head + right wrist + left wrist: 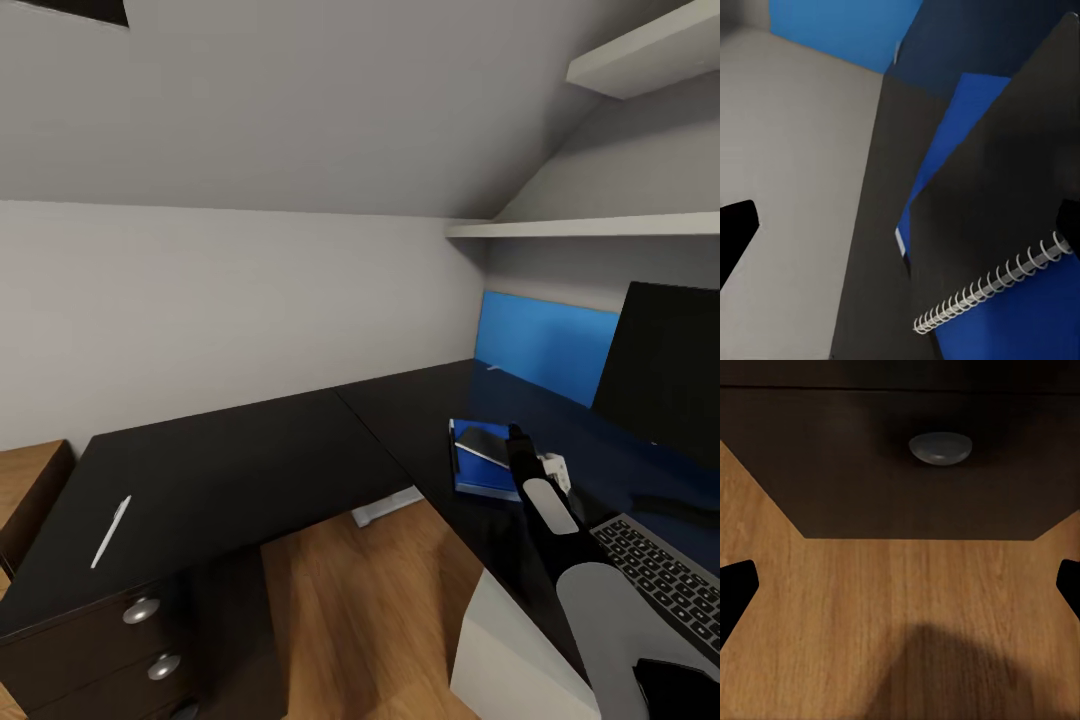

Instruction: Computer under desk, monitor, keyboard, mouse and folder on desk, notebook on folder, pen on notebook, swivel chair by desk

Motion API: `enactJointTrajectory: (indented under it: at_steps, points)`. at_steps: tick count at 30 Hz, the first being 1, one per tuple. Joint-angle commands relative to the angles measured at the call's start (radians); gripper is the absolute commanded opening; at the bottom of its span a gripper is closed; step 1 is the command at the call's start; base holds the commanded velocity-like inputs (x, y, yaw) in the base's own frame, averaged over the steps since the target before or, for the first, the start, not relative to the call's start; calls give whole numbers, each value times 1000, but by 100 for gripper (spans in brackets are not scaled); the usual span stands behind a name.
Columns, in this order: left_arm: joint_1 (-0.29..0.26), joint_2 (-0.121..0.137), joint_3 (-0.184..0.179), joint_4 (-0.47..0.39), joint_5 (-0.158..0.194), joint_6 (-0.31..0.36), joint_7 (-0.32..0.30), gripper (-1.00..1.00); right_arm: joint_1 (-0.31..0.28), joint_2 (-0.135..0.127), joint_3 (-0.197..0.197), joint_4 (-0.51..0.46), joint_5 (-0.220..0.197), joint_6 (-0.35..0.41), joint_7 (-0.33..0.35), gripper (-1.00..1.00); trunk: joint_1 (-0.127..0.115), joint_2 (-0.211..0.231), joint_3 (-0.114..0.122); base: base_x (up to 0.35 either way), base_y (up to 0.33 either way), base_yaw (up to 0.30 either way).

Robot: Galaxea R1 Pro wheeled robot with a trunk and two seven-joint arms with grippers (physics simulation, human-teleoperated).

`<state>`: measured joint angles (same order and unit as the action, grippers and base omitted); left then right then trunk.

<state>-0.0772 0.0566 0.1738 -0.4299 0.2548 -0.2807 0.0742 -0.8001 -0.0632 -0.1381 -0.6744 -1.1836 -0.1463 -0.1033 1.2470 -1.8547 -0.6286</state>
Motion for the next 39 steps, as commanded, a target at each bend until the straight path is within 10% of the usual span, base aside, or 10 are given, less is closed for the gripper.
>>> enactJointTrajectory:
  at_steps: [1, 26, 34, 39]
  points:
    - [0, 0, -2, 0, 7, -3, 1, 100, 0, 2, 2, -18, -11, -4, 0, 100, 0, 0, -1, 0, 0, 0]
    - [0, 0, -2, 0, 7, -3, 4, 100, 2, 92, 30, -72, -9, -7, 2, 100, 0, 0, 4, 0, 0, 170]
    - [-1, 0, -3, 0, 7, -2, 4, 100, 6, 136, 104, -66, 21, -31, -1, 100, 0, 0, 9, 0, 0, 274]
    - [-1, -1, -2, 0, 7, -2, 4, 100, 8, 182, 218, 2, 143, -138, -2, 100, 0, 0, 12, 0, 0, 274]
